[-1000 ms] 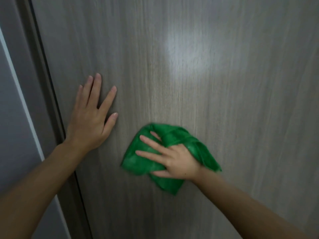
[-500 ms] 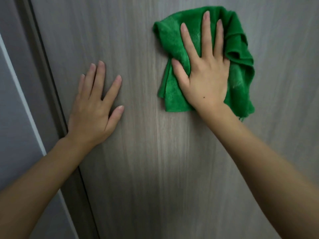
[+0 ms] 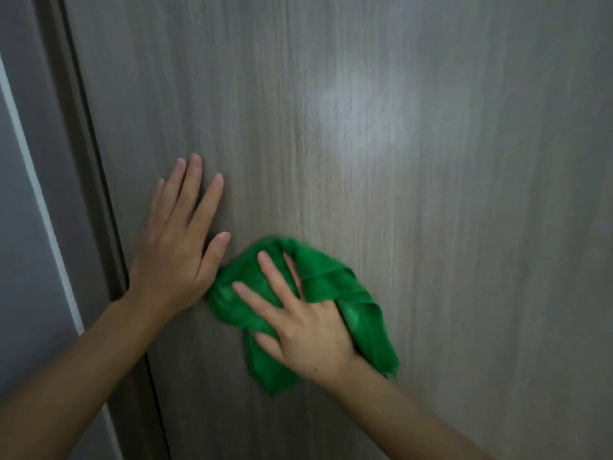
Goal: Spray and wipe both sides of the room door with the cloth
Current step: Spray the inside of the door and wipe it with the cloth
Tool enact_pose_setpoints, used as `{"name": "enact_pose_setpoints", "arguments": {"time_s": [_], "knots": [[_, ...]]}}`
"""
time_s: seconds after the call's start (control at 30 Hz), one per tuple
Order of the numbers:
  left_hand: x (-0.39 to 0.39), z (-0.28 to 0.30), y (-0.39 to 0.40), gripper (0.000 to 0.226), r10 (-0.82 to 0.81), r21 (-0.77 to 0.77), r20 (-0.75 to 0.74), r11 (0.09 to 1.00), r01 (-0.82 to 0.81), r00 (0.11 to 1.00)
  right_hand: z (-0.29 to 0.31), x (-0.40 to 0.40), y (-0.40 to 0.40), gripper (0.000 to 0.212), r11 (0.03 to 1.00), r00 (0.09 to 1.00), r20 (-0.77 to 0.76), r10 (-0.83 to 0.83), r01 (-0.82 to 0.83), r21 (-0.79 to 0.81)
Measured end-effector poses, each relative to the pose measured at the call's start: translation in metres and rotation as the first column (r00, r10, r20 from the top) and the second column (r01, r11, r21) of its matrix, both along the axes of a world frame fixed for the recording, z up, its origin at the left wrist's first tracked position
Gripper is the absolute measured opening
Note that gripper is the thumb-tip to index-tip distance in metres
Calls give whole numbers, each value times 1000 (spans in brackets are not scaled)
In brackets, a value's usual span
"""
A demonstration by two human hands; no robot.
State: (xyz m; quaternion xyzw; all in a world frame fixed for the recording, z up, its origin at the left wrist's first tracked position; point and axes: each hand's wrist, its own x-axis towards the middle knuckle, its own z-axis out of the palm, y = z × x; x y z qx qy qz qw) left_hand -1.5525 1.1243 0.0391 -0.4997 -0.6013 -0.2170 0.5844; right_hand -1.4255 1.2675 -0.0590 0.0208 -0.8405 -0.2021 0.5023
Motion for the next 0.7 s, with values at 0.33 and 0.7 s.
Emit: {"name": "enact_pose_setpoints", "arguments": {"time_s": [0.33, 0.7], "knots": [[-1, 0, 2, 58, 8, 9, -14, 1000, -8, 1000, 83, 7, 29, 63, 973, 984, 64, 167, -175, 152], [1, -3, 0, 62, -103, 40, 19, 994, 102, 994, 176, 5, 21, 60, 968, 875, -417, -247, 200, -153]]}}
